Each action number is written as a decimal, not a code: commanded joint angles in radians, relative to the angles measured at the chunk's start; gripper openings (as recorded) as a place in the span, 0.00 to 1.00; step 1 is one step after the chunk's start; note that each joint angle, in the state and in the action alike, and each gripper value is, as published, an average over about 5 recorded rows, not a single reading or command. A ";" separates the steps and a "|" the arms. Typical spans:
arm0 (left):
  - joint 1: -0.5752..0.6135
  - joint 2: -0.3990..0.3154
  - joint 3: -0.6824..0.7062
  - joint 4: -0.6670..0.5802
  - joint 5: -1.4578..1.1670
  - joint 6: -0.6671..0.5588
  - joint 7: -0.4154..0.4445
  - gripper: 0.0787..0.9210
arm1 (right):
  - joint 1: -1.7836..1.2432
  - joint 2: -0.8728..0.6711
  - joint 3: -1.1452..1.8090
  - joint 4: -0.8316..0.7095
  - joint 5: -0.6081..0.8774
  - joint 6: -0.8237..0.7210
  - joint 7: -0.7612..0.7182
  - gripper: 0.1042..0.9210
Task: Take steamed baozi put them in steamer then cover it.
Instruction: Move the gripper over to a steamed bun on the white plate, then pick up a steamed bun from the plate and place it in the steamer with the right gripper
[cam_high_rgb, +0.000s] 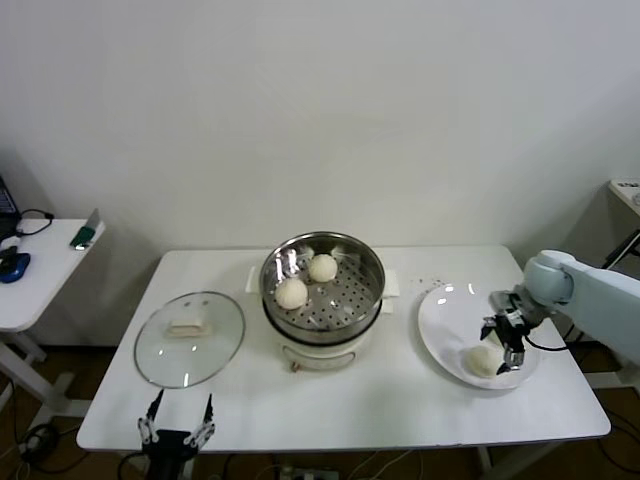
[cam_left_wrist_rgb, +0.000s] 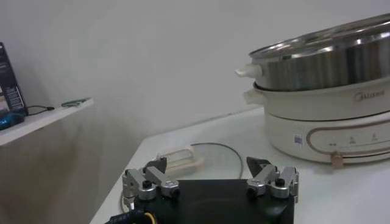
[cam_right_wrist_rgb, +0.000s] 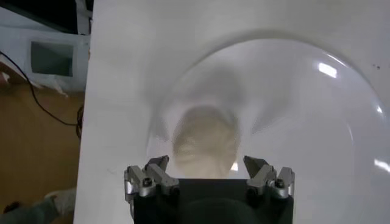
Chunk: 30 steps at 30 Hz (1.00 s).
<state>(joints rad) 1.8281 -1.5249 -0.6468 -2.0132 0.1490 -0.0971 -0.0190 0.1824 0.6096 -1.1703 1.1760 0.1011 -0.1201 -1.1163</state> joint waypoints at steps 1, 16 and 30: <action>-0.001 -0.001 -0.001 0.002 0.001 0.000 0.000 0.88 | -0.051 0.048 0.031 -0.055 -0.025 0.003 -0.002 0.88; -0.002 -0.003 0.000 0.006 0.001 0.001 -0.002 0.88 | -0.044 0.079 0.011 -0.089 -0.027 0.010 -0.017 0.78; 0.000 -0.001 0.004 0.003 0.004 0.002 -0.001 0.88 | 0.190 0.127 -0.132 -0.087 -0.040 0.200 -0.042 0.71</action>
<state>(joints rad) 1.8270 -1.5281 -0.6437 -2.0083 0.1525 -0.0958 -0.0207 0.2037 0.7008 -1.1960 1.0928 0.0739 -0.0617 -1.1479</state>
